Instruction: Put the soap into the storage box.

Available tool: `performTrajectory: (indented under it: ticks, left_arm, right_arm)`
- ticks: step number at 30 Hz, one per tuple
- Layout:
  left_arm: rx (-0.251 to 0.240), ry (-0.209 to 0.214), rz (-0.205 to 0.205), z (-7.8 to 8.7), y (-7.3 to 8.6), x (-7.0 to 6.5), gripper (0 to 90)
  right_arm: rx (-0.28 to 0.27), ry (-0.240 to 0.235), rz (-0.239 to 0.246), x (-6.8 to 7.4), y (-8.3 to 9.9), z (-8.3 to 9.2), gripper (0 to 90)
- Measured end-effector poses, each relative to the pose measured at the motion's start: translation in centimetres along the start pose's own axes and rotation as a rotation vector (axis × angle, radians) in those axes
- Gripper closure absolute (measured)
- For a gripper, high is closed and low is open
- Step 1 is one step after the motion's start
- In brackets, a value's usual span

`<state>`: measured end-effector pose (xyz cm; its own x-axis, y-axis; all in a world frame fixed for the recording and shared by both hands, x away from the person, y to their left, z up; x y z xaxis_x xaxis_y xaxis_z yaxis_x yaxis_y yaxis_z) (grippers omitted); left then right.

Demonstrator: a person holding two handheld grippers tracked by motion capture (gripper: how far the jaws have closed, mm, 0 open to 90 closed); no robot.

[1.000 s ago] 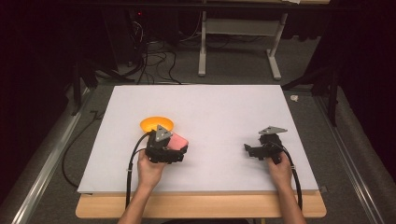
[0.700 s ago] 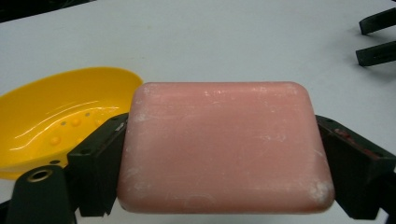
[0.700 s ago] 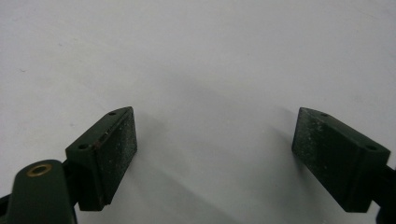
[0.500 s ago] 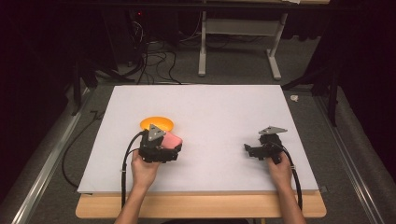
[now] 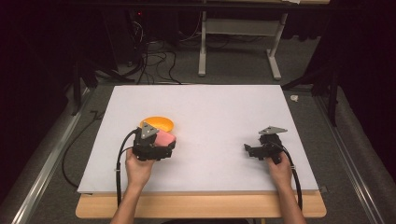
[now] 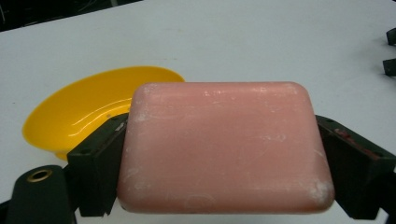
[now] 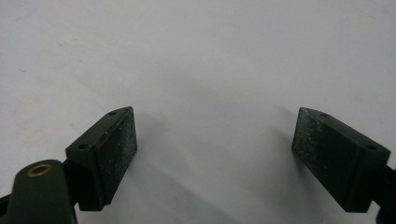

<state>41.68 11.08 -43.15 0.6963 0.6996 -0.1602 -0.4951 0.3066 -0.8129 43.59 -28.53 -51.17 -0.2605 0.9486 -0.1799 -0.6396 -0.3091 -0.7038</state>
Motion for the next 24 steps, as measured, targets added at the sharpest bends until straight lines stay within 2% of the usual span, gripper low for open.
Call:
performTrajectory:
  ticks: [9, 15, 24]
  left_arm:
    - [-0.015, -0.013, 0.032, 0.5, -0.2, 1.1, 13.8]
    - [-0.022, -0.039, 0.044, 0.8, -0.7, 1.8, 13.8]
    - [-0.009, -0.053, 0.056, 0.7, -1.2, 2.7, 13.8]
  right_arm:
    - [0.000, 0.000, 0.000, 0.0, 0.0, 0.0, 14.6]
    - [0.000, 0.000, 0.000, 0.0, 0.0, 0.0, 14.6]
    - [0.000, 0.000, 0.000, 0.0, 0.0, 0.0, 14.6]
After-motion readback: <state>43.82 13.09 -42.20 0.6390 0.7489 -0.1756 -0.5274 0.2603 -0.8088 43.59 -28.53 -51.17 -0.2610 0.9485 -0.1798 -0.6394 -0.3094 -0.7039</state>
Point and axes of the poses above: each handheld gripper's, and its own axes: z roughly backward along the jaws, y roughly out of its underside, x roughly to its left, the point moved 4 cm from there along -z, roughly forward along the jaws, and after that the axes turned 13 degrees about y, right-handed, at the moved point
